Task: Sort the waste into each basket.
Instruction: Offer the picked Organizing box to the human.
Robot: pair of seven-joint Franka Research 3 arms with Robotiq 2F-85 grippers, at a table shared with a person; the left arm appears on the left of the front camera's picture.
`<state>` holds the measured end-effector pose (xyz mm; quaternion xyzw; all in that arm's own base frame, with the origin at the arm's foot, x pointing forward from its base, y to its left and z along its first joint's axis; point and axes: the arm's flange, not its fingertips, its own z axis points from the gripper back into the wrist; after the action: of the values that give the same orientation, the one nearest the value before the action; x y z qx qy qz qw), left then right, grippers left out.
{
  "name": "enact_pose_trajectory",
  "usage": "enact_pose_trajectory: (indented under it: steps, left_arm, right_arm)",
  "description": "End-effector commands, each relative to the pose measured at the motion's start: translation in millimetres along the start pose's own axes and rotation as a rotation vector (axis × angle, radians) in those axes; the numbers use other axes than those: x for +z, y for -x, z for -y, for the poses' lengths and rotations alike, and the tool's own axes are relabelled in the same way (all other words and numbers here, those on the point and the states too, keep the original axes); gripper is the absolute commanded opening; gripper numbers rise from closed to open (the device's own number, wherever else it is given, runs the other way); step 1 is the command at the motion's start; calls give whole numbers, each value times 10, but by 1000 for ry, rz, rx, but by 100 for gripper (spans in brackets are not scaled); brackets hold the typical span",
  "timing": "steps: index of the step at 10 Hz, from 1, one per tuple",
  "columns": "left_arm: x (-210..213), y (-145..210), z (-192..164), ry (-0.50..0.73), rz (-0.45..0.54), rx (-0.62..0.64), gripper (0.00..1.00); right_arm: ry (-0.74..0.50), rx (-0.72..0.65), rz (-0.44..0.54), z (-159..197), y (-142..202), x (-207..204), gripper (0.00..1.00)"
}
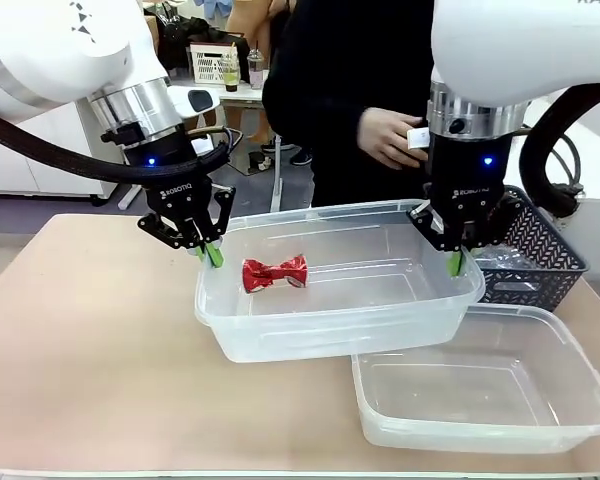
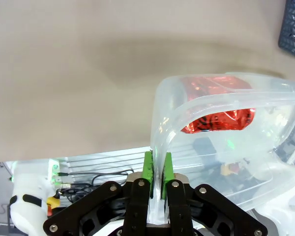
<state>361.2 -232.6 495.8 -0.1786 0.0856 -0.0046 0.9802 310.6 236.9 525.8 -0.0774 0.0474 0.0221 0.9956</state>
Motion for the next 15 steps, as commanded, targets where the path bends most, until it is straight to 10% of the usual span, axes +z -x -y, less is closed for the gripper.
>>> enact_pose_trajectory:
  steps: [1,15]
  left_arm:
    - [40,26,-13,15,9,-8,9]
    - [40,26,-13,15,9,-8,9]
  right_arm:
    - [11,13,-6,-10,-13,15,5]
    - [11,13,-6,-10,-13,15,5]
